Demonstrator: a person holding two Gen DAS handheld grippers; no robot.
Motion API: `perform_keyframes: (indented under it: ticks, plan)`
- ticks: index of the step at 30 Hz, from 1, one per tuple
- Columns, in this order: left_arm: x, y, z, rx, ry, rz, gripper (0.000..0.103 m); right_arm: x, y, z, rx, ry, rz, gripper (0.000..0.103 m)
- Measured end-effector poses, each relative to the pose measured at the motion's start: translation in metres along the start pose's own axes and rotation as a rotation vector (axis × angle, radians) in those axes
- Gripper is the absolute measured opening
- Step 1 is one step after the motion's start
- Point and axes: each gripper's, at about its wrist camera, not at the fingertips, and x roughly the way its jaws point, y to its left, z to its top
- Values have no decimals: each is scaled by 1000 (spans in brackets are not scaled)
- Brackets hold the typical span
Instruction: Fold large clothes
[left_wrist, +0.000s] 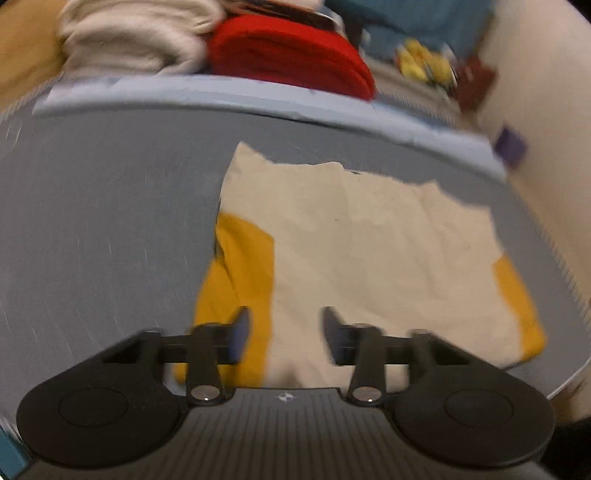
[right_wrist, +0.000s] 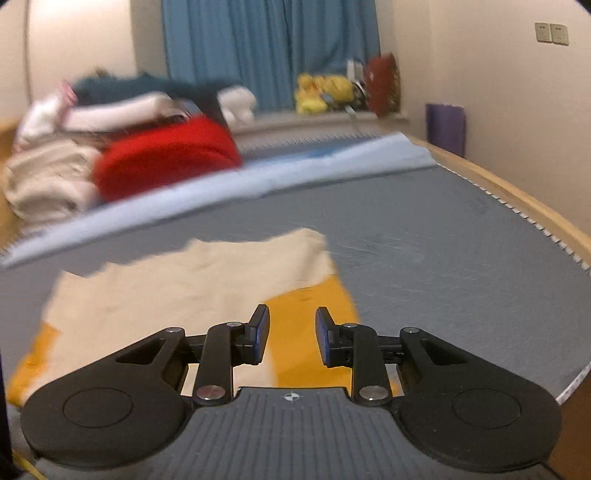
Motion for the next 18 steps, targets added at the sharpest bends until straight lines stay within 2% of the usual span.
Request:
perform_keyframes:
  ticks: [2,3,5,7,8,10,11,12,18]
  plan:
    - [1,7,-25,-44,-10,7,16,-8,10,-23,0,29,21,28]
    - [5,10,-39,-64,17,26,10,-5,16,-32,-24,71,16,28]
    - [12,15,-45,-126,59,40,10,-1,19,-38,-61,63,20,28]
    - [21,19,-42,-173,76,-3,11,1,22,-38,-96,60,48,28]
    - [25,22,-41,-203,90,-29,15,1,22,-40,-112,67,56,28]
    - [49,36,-41,-305,128,-84,27,2,26,-45,-135,86,59,28]
    - [56,39,-41,-353,139,-95,40,5,28,-44,-142,94,60,28]
    - [61,43,-43,-393,142,-95,47,4,30,-44,-146,98,61,28]
    - [98,63,-43,-600,167,-65,57,-5,29,-52,-137,111,81,28]
